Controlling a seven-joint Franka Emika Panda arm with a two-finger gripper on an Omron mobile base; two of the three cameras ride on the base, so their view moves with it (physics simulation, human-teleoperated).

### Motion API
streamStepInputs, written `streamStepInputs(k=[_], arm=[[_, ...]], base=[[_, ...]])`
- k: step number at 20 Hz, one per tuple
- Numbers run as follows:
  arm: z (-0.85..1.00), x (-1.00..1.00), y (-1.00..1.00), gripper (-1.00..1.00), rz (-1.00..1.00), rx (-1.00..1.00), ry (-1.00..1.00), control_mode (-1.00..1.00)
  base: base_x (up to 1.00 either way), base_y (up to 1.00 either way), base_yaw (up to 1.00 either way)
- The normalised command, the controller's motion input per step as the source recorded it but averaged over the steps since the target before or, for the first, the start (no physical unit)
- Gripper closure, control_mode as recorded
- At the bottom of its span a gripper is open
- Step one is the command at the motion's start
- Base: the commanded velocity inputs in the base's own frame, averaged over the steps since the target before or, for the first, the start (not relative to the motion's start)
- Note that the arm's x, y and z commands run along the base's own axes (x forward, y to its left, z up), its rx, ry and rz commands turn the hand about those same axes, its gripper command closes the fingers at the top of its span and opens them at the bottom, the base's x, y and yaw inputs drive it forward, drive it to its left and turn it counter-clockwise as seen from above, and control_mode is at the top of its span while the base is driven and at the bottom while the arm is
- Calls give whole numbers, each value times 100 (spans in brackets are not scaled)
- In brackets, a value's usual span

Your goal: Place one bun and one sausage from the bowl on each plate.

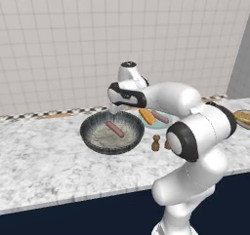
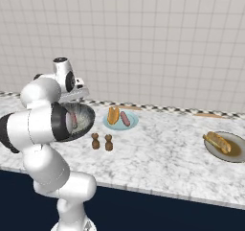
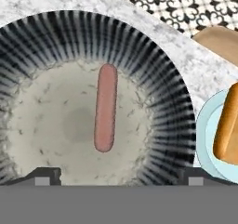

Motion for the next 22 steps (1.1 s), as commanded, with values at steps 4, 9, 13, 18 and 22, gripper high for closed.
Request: streamStepInputs(k=[4,9,13,18,22], arm=[[-43,2,35,-100,-13,1,12,-100],[-65,15,0,-100,-7,0,19,-100],[-29,0,4,-100,-7,4,21,-100],[-17,0,0,-100,-9,-1,-3,-100],[-8,2,11,-100,-8,-6,-10,-100]], base=[[0,0,0],[0,0,0],[0,0,0],[0,0,0],[0,0,0]])
